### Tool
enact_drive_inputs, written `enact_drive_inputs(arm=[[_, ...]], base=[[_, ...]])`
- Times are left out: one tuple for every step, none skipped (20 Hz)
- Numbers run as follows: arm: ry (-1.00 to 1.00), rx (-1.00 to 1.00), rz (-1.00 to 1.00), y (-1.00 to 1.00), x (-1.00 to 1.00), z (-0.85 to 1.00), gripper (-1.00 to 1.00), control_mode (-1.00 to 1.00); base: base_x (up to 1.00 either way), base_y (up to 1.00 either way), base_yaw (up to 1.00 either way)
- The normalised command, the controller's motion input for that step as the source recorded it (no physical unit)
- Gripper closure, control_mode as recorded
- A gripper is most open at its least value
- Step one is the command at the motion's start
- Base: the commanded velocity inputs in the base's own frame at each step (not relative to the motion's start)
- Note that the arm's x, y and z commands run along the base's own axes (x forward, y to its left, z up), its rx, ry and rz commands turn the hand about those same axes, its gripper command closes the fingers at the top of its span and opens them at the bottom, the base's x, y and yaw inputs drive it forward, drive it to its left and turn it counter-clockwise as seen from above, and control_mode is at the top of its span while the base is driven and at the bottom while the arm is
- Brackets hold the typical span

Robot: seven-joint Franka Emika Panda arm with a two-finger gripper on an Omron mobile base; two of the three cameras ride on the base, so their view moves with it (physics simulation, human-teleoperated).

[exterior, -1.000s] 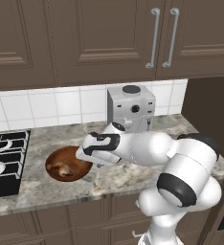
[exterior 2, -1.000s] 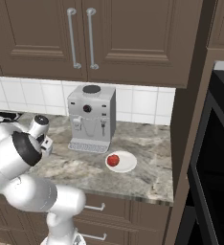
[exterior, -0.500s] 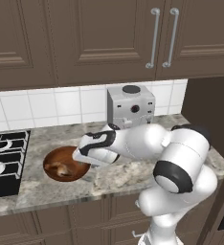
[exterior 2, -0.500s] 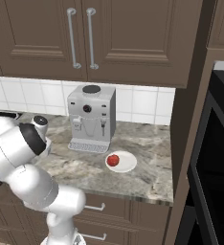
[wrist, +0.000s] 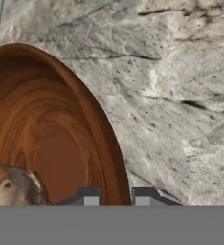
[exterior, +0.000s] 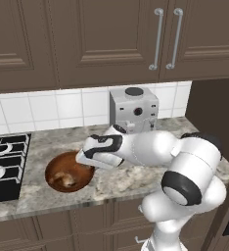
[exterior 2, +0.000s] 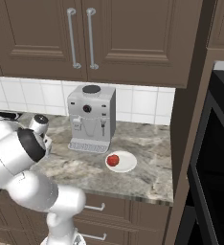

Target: Remove the peach from the bowl and place it on the small plate. Then place the bowl with only the chicken drumstick in the microwave, close the door, and press the start button to microwave the chicken drumstick.

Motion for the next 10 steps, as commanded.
enact_drive_inputs(arm=[[-0.07, 0.0, -0.02, -0.11, -0.32, 0.42, 1.0, -1.0], [-0.06, 0.0, -0.01, -0.19, -0.39, 0.51, 1.0, -1.0], [-0.06, 0.0, -0.02, -0.28, -0.41, 0.56, 1.0, -1.0], [-0.05, 0.01, -0.02, -0.34, -0.47, 0.63, 1.0, -1.0], [-0.01, 0.01, -0.05, -0.31, -0.5, 0.64, 1.0, -1.0], [0.0, 0.01, -0.05, -0.31, -0.52, 0.66, 1.0, -1.0], [0.0, 0.03, -0.09, -0.3, -0.52, 0.67, 1.0, -1.0], [0.0, 0.03, -0.12, -0.33, -0.54, 0.66, 1.0, -1.0], [0.0, 0.03, -0.12, -0.29, -0.55, 0.7, 1.0, -1.0], [0.0, 0.02, -0.15, -0.24, -0.57, 0.68, 1.0, -1.0]], base=[[0.0, 0.0, 0.0], [0.0, 0.0, 0.0], [0.0, 0.0, 0.0], [0.0, 0.0, 0.0], [0.0, 0.0, 0.0], [0.0, 0.0, 0.0], [0.0, 0.0, 0.0], [0.0, 0.0, 0.0], [0.0, 0.0, 0.0], [0.0, 0.0, 0.0]])
